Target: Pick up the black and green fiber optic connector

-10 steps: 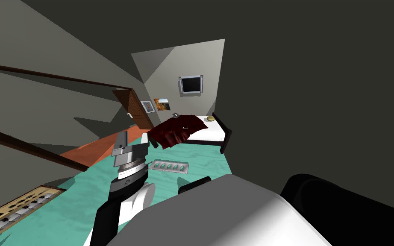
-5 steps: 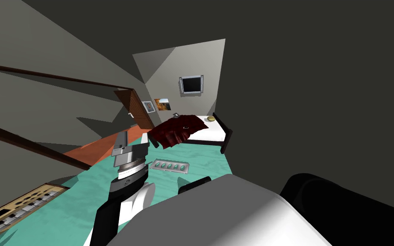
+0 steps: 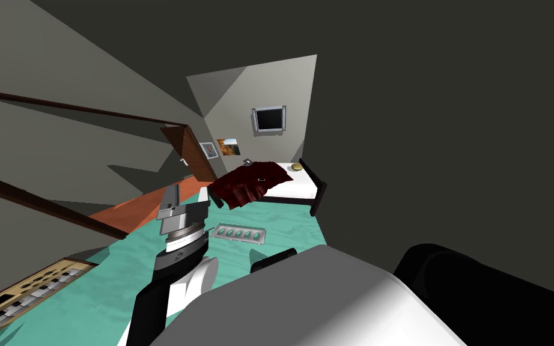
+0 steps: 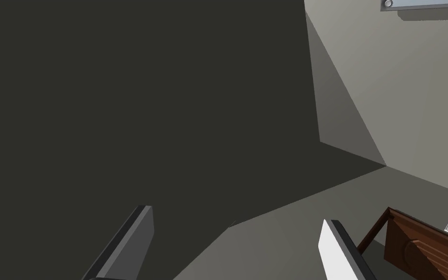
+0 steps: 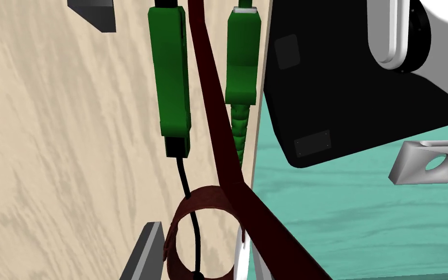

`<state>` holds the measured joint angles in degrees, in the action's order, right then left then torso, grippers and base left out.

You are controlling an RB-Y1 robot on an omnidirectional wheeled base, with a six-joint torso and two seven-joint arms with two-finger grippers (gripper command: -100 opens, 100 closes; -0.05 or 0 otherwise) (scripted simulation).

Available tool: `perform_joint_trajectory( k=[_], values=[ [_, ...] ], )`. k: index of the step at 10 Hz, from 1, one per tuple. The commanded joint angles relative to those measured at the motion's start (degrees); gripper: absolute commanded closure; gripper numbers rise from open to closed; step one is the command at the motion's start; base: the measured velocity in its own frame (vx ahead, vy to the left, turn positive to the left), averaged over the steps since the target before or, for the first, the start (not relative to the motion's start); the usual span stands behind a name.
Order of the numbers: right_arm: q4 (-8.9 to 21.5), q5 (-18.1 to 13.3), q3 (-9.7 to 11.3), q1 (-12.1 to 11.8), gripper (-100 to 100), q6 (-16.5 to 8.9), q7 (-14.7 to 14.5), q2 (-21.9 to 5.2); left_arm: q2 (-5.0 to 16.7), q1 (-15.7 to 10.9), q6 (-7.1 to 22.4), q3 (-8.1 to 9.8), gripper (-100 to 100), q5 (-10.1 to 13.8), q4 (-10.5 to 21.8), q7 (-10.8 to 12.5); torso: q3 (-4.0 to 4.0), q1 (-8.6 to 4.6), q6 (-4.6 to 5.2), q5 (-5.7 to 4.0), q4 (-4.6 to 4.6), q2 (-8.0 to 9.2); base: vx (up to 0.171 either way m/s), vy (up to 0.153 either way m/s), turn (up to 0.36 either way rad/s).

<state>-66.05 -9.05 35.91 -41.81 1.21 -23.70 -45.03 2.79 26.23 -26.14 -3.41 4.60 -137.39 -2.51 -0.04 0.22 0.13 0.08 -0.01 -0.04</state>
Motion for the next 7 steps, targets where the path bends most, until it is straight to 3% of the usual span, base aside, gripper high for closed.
perform_joint_trajectory(
  k=[1,2,5,6,7],
  values=[
    [0.0,0.0,0.0,0.0,0,0.0,0.0,0.0,0.0,0.0,0.0,0.0,0,0.0,0.0,0.0,0.0,0.0,0.0,0.0,0.0,0.0,0.0,0.0,0.0],
    [-1.7,0.2,-0.5,-1.4,100,0.2,-0.1,-1.6,0.0,0.0,0.0,0.0,0,0.0,0.0,0.0,0.0,0.0,0.0,0.0,0.0,0.0,0.002,-0.01,-0.01],
    [-4.7,0.8,-0.9,-3.5,100,0.3,-0.2,-4.5,0.0,0.0,0.0,0.0,0,0.0,0.0,0.0,-0.03,0.01,-0.02,0.13,-0.05,-0.02,0.008,-0.005,-0.034],
    [-3.9,0.6,-1.0,-3.2,100,0.4,-0.3,-3.7,0.0,0.0,0.0,0.0,0,0.0,0.0,0.0,-0.04,0.08,0.0,0.14,-0.06,-0.02,0.001,0.001,-0.011],
    [-4.0,0.6,-1.0,-3.3,0,0.4,-0.3,-3.8,0.0,0.0,0.0,0.0,0,0.0,0.0,0.0,-0.02,0.1,-0.02,0.1,-0.03,-0.02,0.0,0.0,0.0]
  ],
)
